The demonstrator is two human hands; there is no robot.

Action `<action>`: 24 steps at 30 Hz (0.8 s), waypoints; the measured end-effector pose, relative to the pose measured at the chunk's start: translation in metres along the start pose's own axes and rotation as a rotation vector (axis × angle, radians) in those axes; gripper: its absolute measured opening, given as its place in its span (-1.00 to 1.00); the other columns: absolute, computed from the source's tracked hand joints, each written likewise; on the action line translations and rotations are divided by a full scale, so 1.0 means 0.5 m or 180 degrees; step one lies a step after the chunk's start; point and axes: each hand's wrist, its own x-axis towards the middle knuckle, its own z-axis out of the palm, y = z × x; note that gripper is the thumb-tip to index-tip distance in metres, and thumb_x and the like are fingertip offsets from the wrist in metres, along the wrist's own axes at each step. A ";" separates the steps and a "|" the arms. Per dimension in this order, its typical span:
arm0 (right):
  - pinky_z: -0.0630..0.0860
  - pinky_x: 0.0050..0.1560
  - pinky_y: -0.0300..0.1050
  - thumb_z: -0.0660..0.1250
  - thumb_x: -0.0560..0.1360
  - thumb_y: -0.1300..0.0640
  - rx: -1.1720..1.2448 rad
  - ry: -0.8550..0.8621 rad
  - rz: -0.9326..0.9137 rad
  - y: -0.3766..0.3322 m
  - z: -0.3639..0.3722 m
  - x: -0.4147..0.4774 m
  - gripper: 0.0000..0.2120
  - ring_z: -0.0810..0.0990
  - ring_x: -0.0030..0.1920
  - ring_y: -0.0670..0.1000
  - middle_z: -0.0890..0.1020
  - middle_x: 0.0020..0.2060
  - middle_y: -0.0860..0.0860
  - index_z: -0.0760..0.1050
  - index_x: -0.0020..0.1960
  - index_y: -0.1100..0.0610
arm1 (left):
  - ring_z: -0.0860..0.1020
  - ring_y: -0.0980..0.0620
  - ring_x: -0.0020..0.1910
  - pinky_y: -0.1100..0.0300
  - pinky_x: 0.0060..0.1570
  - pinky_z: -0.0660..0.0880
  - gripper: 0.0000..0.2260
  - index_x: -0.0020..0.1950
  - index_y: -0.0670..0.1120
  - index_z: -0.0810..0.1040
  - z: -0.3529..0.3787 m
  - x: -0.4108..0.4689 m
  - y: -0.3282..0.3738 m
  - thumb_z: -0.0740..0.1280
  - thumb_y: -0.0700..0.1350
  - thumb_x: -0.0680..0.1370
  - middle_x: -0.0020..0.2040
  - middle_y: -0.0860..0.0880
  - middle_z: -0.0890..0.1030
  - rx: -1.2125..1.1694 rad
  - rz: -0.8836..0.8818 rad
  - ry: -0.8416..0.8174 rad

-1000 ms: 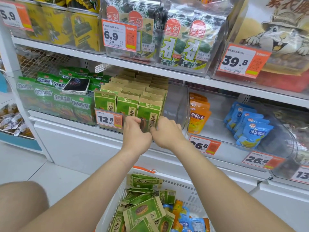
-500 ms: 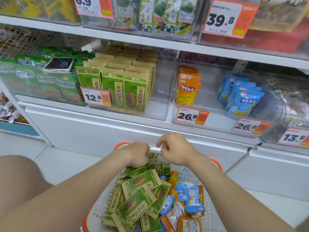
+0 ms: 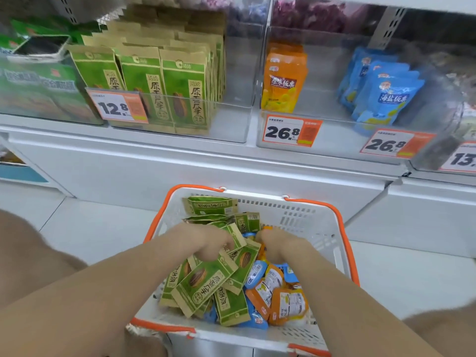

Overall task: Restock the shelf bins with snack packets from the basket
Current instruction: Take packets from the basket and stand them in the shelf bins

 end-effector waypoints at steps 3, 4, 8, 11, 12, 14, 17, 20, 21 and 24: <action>0.38 -0.35 -0.07 0.20 0.62 0.34 0.0138 -0.0350 -0.0050 -0.002 0.033 0.005 -0.53 0.49 -0.15 0.13 0.54 0.13 0.18 0.26 0.52 0.21 | 0.44 -0.15 0.47 0.02 0.26 0.49 -0.43 0.65 0.07 0.27 0.008 0.029 0.009 0.16 -0.31 0.66 0.60 -0.07 0.36 0.0056 -0.0005 0.0041; 0.32 -0.37 -0.07 0.19 0.65 0.31 0.0262 -0.0412 -0.0032 -0.001 0.047 0.013 -0.52 0.43 -0.23 0.09 0.50 0.00 0.15 0.18 0.54 0.20 | 0.44 -0.14 0.47 0.01 0.29 0.49 -0.46 0.64 0.07 0.28 0.008 0.036 0.010 0.17 -0.27 0.67 0.59 -0.06 0.36 0.0068 0.0014 0.0057; 0.37 -0.30 -0.03 0.28 0.63 0.25 0.0708 -0.0394 0.0088 -0.014 0.070 0.031 -0.58 0.43 -0.22 0.07 0.47 -0.06 0.14 0.23 0.42 0.25 | 0.44 -0.11 0.46 0.11 0.15 0.44 -0.50 0.64 0.02 0.31 0.004 0.057 0.017 0.17 -0.26 0.70 0.58 -0.05 0.38 0.0124 0.0049 0.0032; 0.44 -0.17 0.08 0.38 0.55 0.26 0.1041 -0.0070 0.0101 -0.033 0.063 0.027 -0.65 0.54 -0.06 0.14 0.56 0.16 0.28 0.42 0.30 0.29 | 0.50 -0.12 0.38 0.05 0.18 0.52 -0.49 0.63 0.01 0.33 -0.002 0.061 0.027 0.18 -0.28 0.68 0.53 -0.07 0.44 0.0220 0.0124 -0.0027; 0.45 -0.21 0.09 0.35 0.52 0.30 0.1222 -0.0051 0.0105 -0.035 0.063 0.029 -0.73 0.58 -0.07 0.17 0.59 0.13 0.31 0.49 0.22 0.31 | 0.53 -0.12 0.33 0.03 0.15 0.54 -0.50 0.61 0.01 0.35 -0.005 0.061 0.030 0.18 -0.28 0.67 0.49 -0.08 0.47 0.0264 0.0165 -0.0042; 0.46 -0.32 -0.03 0.25 0.49 0.33 0.1553 -0.0118 0.0124 -0.036 0.045 0.024 -0.94 0.67 -0.10 0.32 0.56 -0.13 0.34 0.50 -0.11 0.27 | 0.55 -0.11 0.22 0.03 0.06 0.54 -0.50 0.60 -0.01 0.35 -0.018 0.057 0.037 0.20 -0.28 0.66 0.42 -0.09 0.51 0.0335 0.0257 -0.0062; 0.68 -0.14 0.20 0.20 0.52 0.30 0.1977 -0.0228 0.0184 -0.030 -0.002 0.000 -0.86 0.67 0.00 0.44 0.51 -0.25 0.34 0.46 -0.20 0.27 | 0.53 -0.11 0.32 -0.03 0.25 0.55 -0.39 0.63 0.00 0.31 -0.032 0.048 0.042 0.44 -0.10 0.61 0.46 -0.06 0.48 0.0247 0.0398 -0.0058; 0.73 -0.18 0.11 0.24 0.60 0.25 0.2720 -0.0067 0.0395 -0.020 -0.056 -0.034 -0.78 0.76 -0.25 0.27 0.68 -0.19 0.34 0.55 -0.01 0.42 | 0.48 -0.08 0.43 -0.06 0.41 0.46 -0.12 0.63 0.03 0.26 -0.037 0.043 0.036 0.59 0.21 0.44 0.51 0.02 0.44 -0.0363 0.0499 -0.0032; 0.72 -0.27 0.03 0.27 0.59 0.25 0.2867 0.0007 0.0456 -0.018 -0.077 -0.047 -0.80 0.75 -0.29 0.24 0.69 -0.22 0.32 0.55 -0.02 0.41 | 0.49 -0.06 0.42 -0.06 0.42 0.46 -0.12 0.61 0.02 0.28 -0.040 0.039 0.036 0.58 0.26 0.42 0.50 0.03 0.46 -0.0558 0.0556 0.0104; 0.60 -0.46 -0.13 0.31 0.55 0.25 0.3213 0.0418 0.0672 -0.005 -0.126 -0.086 -0.81 0.73 -0.38 0.21 0.69 -0.35 0.25 0.55 -0.03 0.42 | 0.61 0.00 0.24 -0.05 0.27 0.56 -0.50 0.38 0.04 0.49 -0.047 0.039 0.036 0.48 0.20 0.53 0.30 0.03 0.61 -0.1163 0.0785 0.0890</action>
